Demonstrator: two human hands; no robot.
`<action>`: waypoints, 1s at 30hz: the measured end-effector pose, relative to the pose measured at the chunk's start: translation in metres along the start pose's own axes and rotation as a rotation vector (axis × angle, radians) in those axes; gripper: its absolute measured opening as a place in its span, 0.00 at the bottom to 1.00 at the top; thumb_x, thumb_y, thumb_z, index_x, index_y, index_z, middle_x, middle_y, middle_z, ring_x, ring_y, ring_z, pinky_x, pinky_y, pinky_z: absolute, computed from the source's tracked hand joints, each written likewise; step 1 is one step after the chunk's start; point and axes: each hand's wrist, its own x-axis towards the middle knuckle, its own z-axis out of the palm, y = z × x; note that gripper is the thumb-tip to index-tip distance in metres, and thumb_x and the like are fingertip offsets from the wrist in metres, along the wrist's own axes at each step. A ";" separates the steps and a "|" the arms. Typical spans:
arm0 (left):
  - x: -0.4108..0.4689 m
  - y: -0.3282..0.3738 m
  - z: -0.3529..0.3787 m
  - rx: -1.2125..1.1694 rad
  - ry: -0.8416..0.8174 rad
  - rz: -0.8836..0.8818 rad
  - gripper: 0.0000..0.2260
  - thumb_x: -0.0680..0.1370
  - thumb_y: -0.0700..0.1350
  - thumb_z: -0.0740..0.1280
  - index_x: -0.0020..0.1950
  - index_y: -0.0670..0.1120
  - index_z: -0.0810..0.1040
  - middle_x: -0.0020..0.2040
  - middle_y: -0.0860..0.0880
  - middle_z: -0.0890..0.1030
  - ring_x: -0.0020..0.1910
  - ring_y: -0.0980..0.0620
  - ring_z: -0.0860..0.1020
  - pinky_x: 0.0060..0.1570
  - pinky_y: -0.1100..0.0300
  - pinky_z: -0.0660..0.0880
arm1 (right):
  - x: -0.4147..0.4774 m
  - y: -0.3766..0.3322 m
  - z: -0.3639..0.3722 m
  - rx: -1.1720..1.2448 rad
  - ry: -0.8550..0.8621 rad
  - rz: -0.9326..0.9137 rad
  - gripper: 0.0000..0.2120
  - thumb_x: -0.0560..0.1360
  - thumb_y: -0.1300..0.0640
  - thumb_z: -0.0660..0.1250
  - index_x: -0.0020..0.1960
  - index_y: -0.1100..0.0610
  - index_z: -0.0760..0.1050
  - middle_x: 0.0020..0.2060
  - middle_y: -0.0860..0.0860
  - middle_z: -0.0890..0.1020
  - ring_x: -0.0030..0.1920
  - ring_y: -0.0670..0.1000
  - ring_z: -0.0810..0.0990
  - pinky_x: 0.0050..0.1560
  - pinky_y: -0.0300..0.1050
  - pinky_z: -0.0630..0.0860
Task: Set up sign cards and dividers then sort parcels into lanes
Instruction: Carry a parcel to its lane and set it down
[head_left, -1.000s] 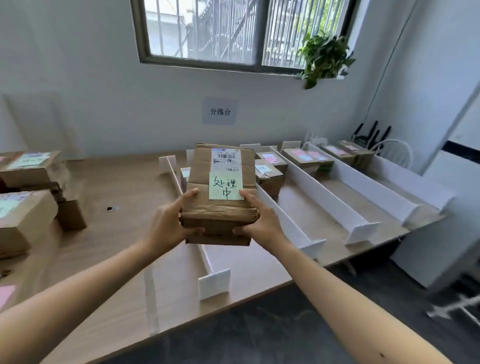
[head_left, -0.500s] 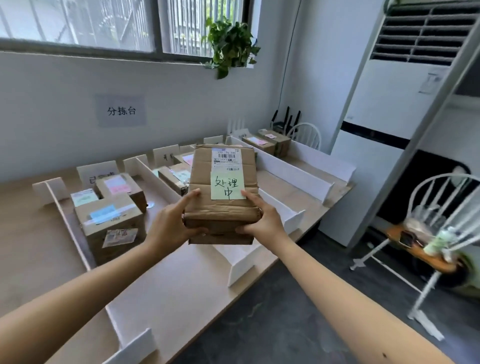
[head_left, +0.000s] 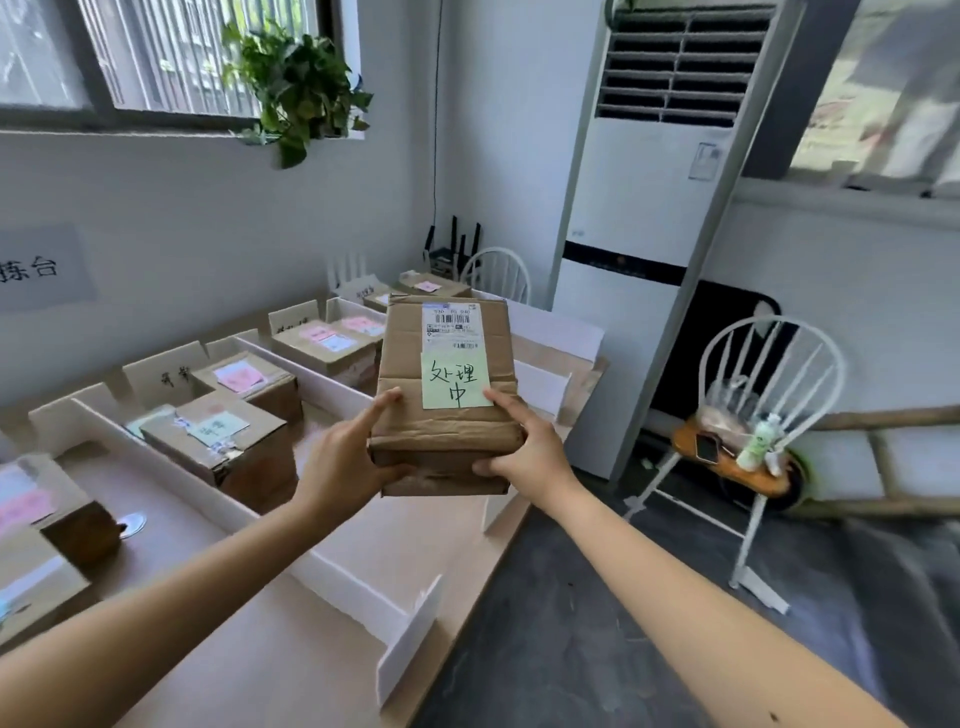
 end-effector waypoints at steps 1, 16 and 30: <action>0.006 0.002 0.007 -0.004 -0.016 -0.012 0.41 0.62 0.46 0.80 0.72 0.52 0.67 0.49 0.40 0.82 0.43 0.39 0.79 0.42 0.50 0.77 | 0.004 0.003 -0.006 0.004 0.008 0.008 0.42 0.62 0.71 0.77 0.70 0.45 0.69 0.61 0.42 0.72 0.61 0.46 0.72 0.60 0.35 0.71; 0.119 0.054 0.136 -0.057 -0.038 -0.055 0.40 0.64 0.48 0.79 0.73 0.53 0.65 0.55 0.42 0.81 0.49 0.40 0.79 0.45 0.51 0.77 | 0.106 0.075 -0.130 0.037 -0.012 0.017 0.41 0.63 0.75 0.75 0.70 0.49 0.70 0.59 0.40 0.71 0.58 0.41 0.70 0.45 0.18 0.66; 0.206 0.128 0.253 0.026 0.008 -0.128 0.41 0.63 0.50 0.79 0.73 0.54 0.66 0.51 0.41 0.82 0.43 0.39 0.78 0.40 0.52 0.74 | 0.200 0.147 -0.261 -0.002 -0.097 0.012 0.41 0.62 0.73 0.76 0.69 0.46 0.70 0.55 0.33 0.70 0.60 0.43 0.70 0.48 0.18 0.66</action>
